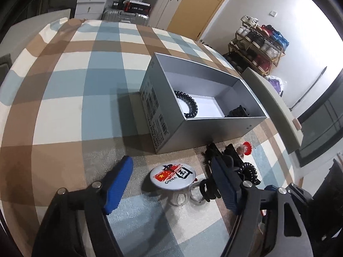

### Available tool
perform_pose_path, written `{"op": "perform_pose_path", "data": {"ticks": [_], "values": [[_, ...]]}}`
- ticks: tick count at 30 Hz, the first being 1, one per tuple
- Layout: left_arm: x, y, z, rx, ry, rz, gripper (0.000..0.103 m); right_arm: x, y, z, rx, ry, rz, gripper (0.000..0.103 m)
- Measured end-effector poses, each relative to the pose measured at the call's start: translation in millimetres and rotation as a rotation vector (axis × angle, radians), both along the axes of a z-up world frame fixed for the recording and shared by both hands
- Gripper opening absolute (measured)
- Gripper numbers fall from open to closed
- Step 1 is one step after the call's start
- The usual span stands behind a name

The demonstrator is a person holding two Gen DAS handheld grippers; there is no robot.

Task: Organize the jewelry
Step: 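Grasp the white pin badge with the right tool while the left tool grasps the red flag badge, then lift both badges and carry them toward the grey box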

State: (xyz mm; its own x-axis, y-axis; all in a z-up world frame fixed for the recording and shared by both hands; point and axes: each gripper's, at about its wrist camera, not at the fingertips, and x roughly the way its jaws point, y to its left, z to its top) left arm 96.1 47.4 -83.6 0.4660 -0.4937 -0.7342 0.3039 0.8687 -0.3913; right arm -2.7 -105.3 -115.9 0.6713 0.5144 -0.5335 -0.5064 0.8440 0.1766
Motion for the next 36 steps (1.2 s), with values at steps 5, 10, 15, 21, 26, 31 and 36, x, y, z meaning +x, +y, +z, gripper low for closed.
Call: {"op": "perform_pose_path", "data": {"ticks": [5,10,15,21,26,31,36], "values": [[-1,-2,1,0.027,0.009,0.002,0.070,-4,4,2,-0.007,-0.010,0.017,0.042],[-9,5,-2,0.039,-0.040,0.052,0.045,-6,5,3,-0.003,-0.020,0.016,0.042],[-11,6,-4,0.014,-0.026,0.045,0.031,-7,5,5,-0.018,-0.031,0.015,0.042],[-14,1,-3,0.009,-0.033,0.031,0.021,-11,3,10,-0.004,-0.048,0.004,0.042],[-14,9,-1,-0.010,-0.047,0.056,0.018,-14,1,14,-0.001,-0.059,-0.002,0.042],[-14,15,2,-0.041,-0.059,0.064,0.017,-14,3,14,-0.002,-0.055,0.003,0.042],[-6,16,3,-0.046,-0.052,0.072,0.017,-14,5,14,-0.004,-0.056,0.007,0.042]]}}
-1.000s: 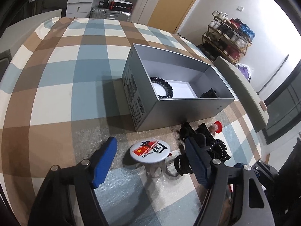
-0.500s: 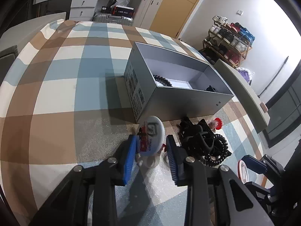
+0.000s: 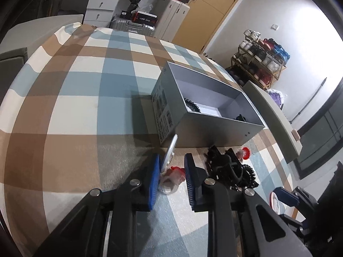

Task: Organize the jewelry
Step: 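Lift both badges and carry them toward the grey box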

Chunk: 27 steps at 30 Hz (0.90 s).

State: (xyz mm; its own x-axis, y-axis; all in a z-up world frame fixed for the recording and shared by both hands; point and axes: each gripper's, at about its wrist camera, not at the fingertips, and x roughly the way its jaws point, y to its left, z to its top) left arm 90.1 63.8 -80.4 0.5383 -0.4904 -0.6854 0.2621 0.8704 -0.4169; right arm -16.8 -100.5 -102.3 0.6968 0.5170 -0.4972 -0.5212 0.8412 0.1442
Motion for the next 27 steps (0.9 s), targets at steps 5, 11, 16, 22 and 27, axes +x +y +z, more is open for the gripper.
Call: {"op": "perform_pose_path", "data": {"ticks": [5,11,16,22,27], "values": [[8,-2,-1,0.014,0.015,-0.016,0.006,0,0,0,-0.003,0.000,0.000,0.042],[3,1,2,0.011,0.003,-0.004,0.004,0,-1,1,0.001,-0.003,-0.004,0.042],[-6,6,10,0.000,-0.022,0.020,0.003,-1,-3,4,0.014,-0.008,-0.001,0.042],[-18,7,26,-0.039,-0.073,0.022,0.003,0,-5,6,0.020,-0.010,-0.005,0.042],[-10,4,3,-0.085,0.021,-0.004,0.003,0,-4,5,0.030,-0.001,-0.006,0.042]]}}
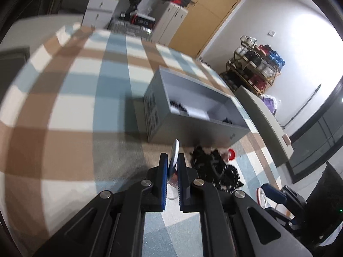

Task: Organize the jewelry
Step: 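Lift both badges and carry them toward the grey box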

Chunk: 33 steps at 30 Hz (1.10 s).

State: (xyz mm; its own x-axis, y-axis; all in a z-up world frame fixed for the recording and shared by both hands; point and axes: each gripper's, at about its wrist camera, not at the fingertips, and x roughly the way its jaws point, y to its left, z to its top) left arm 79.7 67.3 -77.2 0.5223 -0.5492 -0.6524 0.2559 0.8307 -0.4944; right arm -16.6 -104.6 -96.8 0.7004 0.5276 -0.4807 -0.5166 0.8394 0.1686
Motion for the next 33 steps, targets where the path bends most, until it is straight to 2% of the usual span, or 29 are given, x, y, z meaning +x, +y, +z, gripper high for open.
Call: {"op": "perform_pose_path", "data": {"ticks": [3,5,13,15,22,24,28,33], "values": [[2,6,-9,-0.091,0.063,-0.007,0.003,-2,1,0,-0.004,-0.003,0.003,0.042],[2,9,-12,-0.108,0.081,-0.009,0.003,-2,0,-1,-0.003,0.000,0.000,0.042],[7,16,-15,-0.079,0.106,0.027,0.006,1,-2,-4,0.009,0.017,-0.005,0.042],[9,17,-17,-0.067,0.115,0.041,0.011,1,-1,-4,0.008,0.022,-0.004,0.042],[14,17,-17,-0.060,0.112,0.024,0.012,0,-2,-5,0.008,0.025,-0.008,0.042],[15,16,-17,-0.061,0.112,0.015,0.011,-1,-2,-5,0.007,0.026,-0.007,0.042],[13,17,-11,-0.056,0.086,0.017,0.003,-1,-3,-5,0.007,0.020,-0.011,0.042],[3,15,4,-0.043,0.033,0.017,0.002,2,-6,-4,0.030,0.026,-0.007,0.042]]}}
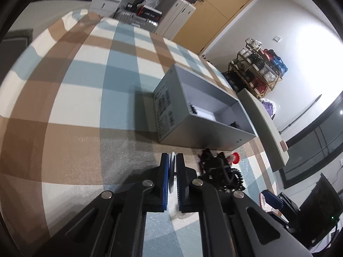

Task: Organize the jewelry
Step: 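Lift both badges and carry them toward the grey box, then lower both badges into the grey box and open both tools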

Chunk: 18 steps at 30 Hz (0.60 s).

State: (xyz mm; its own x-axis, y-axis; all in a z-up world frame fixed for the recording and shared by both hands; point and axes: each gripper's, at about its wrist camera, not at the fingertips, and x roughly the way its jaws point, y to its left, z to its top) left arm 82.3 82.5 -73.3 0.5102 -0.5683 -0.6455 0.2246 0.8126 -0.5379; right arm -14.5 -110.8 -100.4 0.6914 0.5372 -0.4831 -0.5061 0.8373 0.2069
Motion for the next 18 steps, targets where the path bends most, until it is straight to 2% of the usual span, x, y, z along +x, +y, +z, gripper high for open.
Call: {"op": "perform_pose_path", "data": {"ticks": [8,14,18], "values": [[-11,-5,25,-0.003,-0.084,0.042,0.002,15,-13,15,0.069,0.002,0.000,0.042],[-17,-26,55,0.085,-0.208,0.026,0.002,34,-20,37,0.106,-0.028,0.006,0.042],[-11,-41,69,0.112,-0.262,-0.001,0.002,51,-23,52,0.118,-0.047,0.008,0.042]]}}
